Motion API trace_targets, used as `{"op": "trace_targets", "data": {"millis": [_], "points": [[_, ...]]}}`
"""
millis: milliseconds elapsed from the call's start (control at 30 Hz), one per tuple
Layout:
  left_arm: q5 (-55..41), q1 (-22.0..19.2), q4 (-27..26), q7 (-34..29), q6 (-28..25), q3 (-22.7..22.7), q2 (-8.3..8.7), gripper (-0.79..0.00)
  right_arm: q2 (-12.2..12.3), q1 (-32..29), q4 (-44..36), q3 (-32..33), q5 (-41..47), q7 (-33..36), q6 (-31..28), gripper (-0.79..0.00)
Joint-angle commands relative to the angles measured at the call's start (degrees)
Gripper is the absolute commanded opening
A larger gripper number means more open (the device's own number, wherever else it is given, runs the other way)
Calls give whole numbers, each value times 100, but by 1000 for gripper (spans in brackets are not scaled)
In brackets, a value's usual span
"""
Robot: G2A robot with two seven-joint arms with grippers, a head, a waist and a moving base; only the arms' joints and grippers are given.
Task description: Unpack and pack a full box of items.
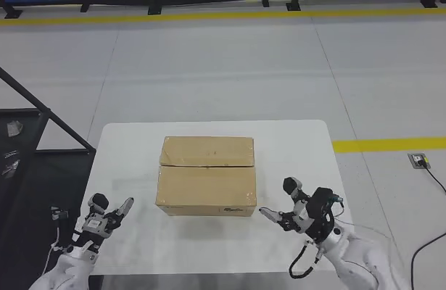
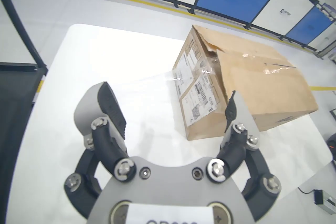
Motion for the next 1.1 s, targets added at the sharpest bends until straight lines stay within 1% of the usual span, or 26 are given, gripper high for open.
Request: {"op": "trace_targets", "data": {"millis": [0, 67, 100, 233, 267, 367, 533, 700, 800, 867, 967, 1000, 1067], "points": [[-235, -320, 252, -290, -273, 66, 17, 0, -19, 592, 622, -114, 1411, 568, -246, 0], [-476, -583, 472, -547, -436, 109, 30, 0, -41, 1040, 1165, -263, 2542, 1094, -404, 0], [-602, -698, 563, -653, -501, 130, 35, 0, -45, 1286, 1412, -324, 2968, 1413, -426, 0], [-1160, -1013, 866, -1016, -651, 174, 49, 0, -100, 2053, 2374, -687, 4360, 2455, -383, 0], [-1208, -1056, 901, -1067, -658, 161, 56, 0, -114, 2233, 2596, -791, 4609, 2752, -355, 0], [-1227, -1100, 966, -1097, -655, 160, 66, 0, -170, 2672, 3192, -1031, 5016, 3195, -222, 0], [-1197, -1125, 1028, -1057, -637, 180, 76, 0, -272, 3129, 3870, -1371, 5452, 3608, -227, 0], [-1146, -1141, 1042, -1023, -626, 228, 83, 0, -348, 3412, 4297, -1579, 5697, 3840, -298, 0], [-1106, -1148, 1028, -1013, -611, 258, 88, 0, -384, 3471, 4406, -1620, 6175, 4060, -510, 0], [-1091, -1151, 1018, -1006, -601, 277, 90, 0, -394, 3467, 4401, -1616, 6636, 4360, -678, 0], [-1069, -1154, 1005, -999, -595, 303, 95, 0, -380, 3437, 4311, -1572, 7438, 5062, -901, 0], [-1069, -1154, 1000, -994, -599, 311, 96, 0, -365, 3421, 4270, -1541, 7697, 5314, -913, 0], [-1078, -1152, 993, -994, -594, 328, 98, 0, -318, 3355, 3964, -1523, 8022, 5561, -668, 0]]}}
